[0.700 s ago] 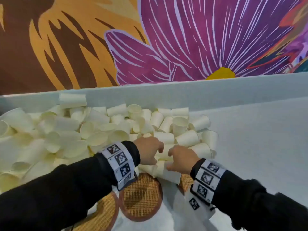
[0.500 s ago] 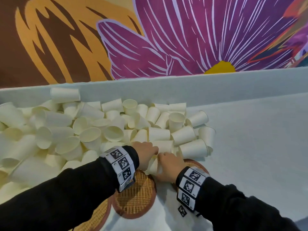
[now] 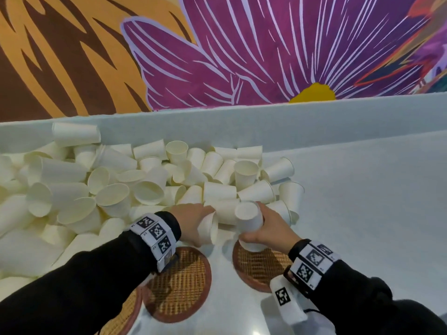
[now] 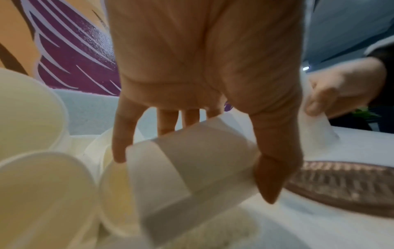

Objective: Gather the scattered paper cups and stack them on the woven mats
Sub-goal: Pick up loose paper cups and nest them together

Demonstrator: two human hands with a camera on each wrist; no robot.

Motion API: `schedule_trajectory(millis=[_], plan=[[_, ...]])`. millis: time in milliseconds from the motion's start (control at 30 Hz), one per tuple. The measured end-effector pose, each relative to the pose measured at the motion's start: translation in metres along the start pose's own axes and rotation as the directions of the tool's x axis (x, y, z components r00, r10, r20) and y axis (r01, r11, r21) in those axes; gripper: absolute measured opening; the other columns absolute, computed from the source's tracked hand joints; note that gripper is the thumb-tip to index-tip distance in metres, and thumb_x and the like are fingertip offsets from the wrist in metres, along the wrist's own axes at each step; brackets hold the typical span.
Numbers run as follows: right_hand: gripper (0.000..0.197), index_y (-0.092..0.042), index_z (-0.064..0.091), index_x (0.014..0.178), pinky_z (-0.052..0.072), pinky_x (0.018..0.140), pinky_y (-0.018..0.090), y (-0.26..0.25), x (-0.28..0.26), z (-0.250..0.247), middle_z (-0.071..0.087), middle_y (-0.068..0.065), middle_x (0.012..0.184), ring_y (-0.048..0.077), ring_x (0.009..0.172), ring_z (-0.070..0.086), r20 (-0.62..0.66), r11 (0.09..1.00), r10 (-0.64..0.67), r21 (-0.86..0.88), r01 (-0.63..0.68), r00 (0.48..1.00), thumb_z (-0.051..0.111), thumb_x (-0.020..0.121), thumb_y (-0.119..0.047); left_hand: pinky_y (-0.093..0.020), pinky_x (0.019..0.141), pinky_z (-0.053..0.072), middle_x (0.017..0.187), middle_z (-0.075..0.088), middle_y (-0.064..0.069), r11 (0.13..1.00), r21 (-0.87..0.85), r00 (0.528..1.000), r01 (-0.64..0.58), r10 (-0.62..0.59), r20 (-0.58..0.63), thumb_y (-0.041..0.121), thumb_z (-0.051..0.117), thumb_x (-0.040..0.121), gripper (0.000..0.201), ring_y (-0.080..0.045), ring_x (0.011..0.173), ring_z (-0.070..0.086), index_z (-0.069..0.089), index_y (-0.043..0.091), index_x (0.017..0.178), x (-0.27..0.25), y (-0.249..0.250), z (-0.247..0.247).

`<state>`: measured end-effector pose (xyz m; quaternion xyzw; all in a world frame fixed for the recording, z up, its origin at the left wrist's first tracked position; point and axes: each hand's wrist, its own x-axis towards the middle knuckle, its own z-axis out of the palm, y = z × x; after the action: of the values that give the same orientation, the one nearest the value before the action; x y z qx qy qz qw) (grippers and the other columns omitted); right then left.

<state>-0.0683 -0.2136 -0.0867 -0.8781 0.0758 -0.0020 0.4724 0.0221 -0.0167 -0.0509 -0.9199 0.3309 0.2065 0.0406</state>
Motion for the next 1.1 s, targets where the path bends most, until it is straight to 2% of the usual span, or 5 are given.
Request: schedule_trajectory(millis=[233, 467, 733, 867, 1100], plan=[[0.073, -0.020, 0.050, 0.118, 0.040, 0.079, 0.010, 0.037, -0.007, 0.004, 0.059, -0.007, 0.110, 0.013, 0.107, 0.053, 0.055, 0.993, 0.032, 0.114, -0.039, 0.998, 0.089, 0.057, -0.011, -0.033, 0.101, 0.036, 0.137, 0.048, -0.001, 0.984, -0.153, 0.991, -0.087, 0.069, -0.117, 0.035, 0.079, 0.070, 0.084, -0.022, 0.124, 0.045, 0.035, 0.034, 0.142, -0.005, 0.009, -0.037], [0.074, -0.022, 0.050, 0.119, 0.044, 0.086, 0.025, 0.030, -0.006, 0.000, 0.061, -0.004, 0.112, 0.015, 0.105, 0.054, 0.083, 0.999, 0.014, 0.040, -0.017, 0.996, 0.089, 0.056, -0.015, -0.030, 0.090, 0.040, 0.126, 0.052, 0.003, 0.968, -0.141, 0.966, -0.209, 0.181, -0.183, 0.045, 0.082, 0.064, 0.069, -0.017, 0.110, 0.047, 0.052, 0.033, 0.126, -0.008, 0.044, -0.066], [0.086, -0.020, 0.048, 0.126, 0.048, 0.093, 0.032, 0.024, -0.011, -0.018, 0.062, -0.006, 0.116, 0.014, 0.107, 0.057, 0.151, 1.000, 0.003, 0.005, -0.004, 0.988, 0.088, 0.050, -0.024, -0.027, 0.070, 0.044, 0.105, 0.057, 0.009, 0.968, 0.170, 0.966, -0.185, 0.211, -0.152, 0.062, 0.074, 0.061, 0.062, -0.015, 0.093, 0.053, 0.059, 0.035, 0.115, -0.012, 0.089, -0.082], [0.057, -0.011, 0.054, 0.121, 0.048, 0.090, 0.025, 0.008, 0.003, -0.067, 0.062, 0.001, 0.113, 0.017, 0.104, 0.058, 0.342, 0.956, 0.182, -0.283, -0.083, 0.922, 0.073, 0.069, 0.002, -0.025, 0.062, 0.039, 0.103, 0.060, 0.006, 0.936, 0.278, 0.963, -0.215, 0.251, -0.101, 0.059, 0.072, 0.065, 0.059, -0.017, 0.092, 0.056, 0.060, 0.031, 0.116, -0.003, 0.109, -0.074], [0.050, -0.011, 0.060, 0.115, 0.045, 0.090, 0.026, -0.003, 0.024, -0.095, 0.061, 0.004, 0.111, 0.016, 0.100, 0.054, -0.034, 0.941, 0.086, -0.326, -0.093, 0.996, 0.070, 0.070, 0.008, -0.029, 0.067, 0.040, 0.115, 0.056, -0.004, 0.902, 0.293, 0.944, -0.316, 0.331, -0.002, 0.053, 0.069, 0.074, 0.066, -0.023, 0.093, 0.056, 0.045, 0.017, 0.124, 0.023, 0.141, -0.012]])
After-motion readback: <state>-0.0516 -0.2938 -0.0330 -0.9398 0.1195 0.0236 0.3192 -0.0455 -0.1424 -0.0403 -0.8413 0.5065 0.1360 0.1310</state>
